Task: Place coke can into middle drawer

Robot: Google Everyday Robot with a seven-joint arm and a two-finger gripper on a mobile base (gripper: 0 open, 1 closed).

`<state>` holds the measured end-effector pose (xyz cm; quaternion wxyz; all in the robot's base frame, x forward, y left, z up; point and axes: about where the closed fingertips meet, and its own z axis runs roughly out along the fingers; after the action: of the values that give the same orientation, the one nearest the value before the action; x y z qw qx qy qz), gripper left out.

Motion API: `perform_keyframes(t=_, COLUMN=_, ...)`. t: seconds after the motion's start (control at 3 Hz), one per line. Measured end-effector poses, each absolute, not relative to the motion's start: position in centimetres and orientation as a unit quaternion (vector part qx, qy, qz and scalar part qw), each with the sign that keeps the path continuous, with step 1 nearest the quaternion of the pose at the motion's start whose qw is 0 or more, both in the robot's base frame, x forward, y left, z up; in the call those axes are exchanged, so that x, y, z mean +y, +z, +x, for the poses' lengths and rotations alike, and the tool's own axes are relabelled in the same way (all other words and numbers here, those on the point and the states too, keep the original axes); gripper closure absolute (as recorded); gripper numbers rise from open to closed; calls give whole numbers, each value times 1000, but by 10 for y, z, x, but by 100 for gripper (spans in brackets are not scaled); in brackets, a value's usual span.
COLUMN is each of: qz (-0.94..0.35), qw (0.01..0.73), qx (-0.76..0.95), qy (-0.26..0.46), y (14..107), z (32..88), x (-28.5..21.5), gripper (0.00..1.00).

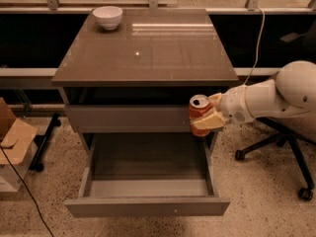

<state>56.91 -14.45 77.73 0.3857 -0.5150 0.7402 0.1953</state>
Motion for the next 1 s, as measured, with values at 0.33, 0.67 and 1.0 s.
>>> perform_keyframes(t=0.33, qz=-503, qw=392, qx=747, qy=186, y=744, z=571, x=-144, gripper=100)
perform_keyframes(t=0.67, qz=-478, qw=406, qx=758, qy=179, y=707, z=578, x=-147, gripper=100)
perform_keyframes(t=1.0, qz=-478, qw=406, qx=758, qy=179, y=708, z=578, x=-147, gripper=100)
